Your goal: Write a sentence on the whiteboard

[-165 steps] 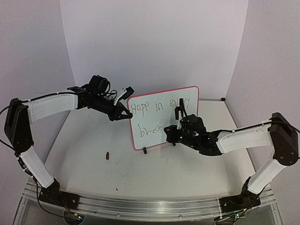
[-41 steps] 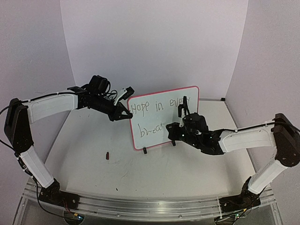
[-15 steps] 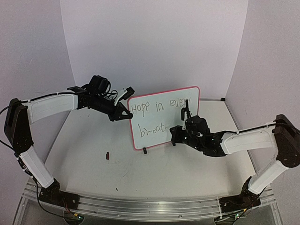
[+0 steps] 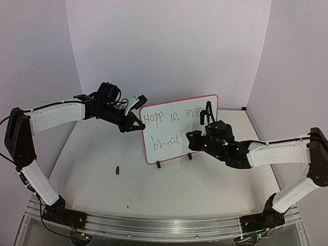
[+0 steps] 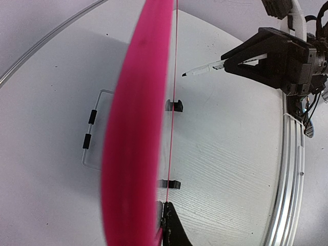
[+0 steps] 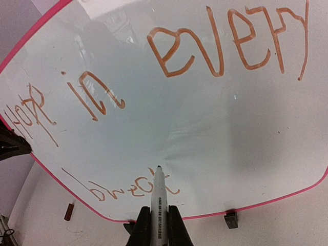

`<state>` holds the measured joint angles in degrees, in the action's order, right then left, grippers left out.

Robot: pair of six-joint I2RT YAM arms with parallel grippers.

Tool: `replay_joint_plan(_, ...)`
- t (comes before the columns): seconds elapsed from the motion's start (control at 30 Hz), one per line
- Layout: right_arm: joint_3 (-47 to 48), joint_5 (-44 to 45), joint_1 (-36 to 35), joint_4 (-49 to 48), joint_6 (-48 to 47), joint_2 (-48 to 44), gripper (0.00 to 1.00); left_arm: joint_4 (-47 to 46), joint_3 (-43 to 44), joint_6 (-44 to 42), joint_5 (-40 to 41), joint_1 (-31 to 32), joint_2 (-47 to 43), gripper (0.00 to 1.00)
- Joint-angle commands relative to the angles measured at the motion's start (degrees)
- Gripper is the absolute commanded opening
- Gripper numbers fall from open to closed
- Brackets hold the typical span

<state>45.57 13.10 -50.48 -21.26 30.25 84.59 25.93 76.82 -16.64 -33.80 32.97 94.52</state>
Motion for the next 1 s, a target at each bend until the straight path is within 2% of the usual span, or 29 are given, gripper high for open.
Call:
replay_joint_plan(0.0,3.6,0.3,0.2,-0.1,-1.5,1.2,0.00,4.0,-0.7,-2.8,4.4,0.2,-0.4,0.00)
replay_joint_plan(0.37,4.3,2.9,0.5,1.8,0.0,3.5,0.00,4.0,-0.7,-2.8,4.3,0.2,-0.2,0.00)
replay_joint_plan(0.97,1.5,2.4,0.4,2.3,3.4,8.1,0.00,4.0,-0.7,-2.8,4.3,0.3,-0.1,0.00)
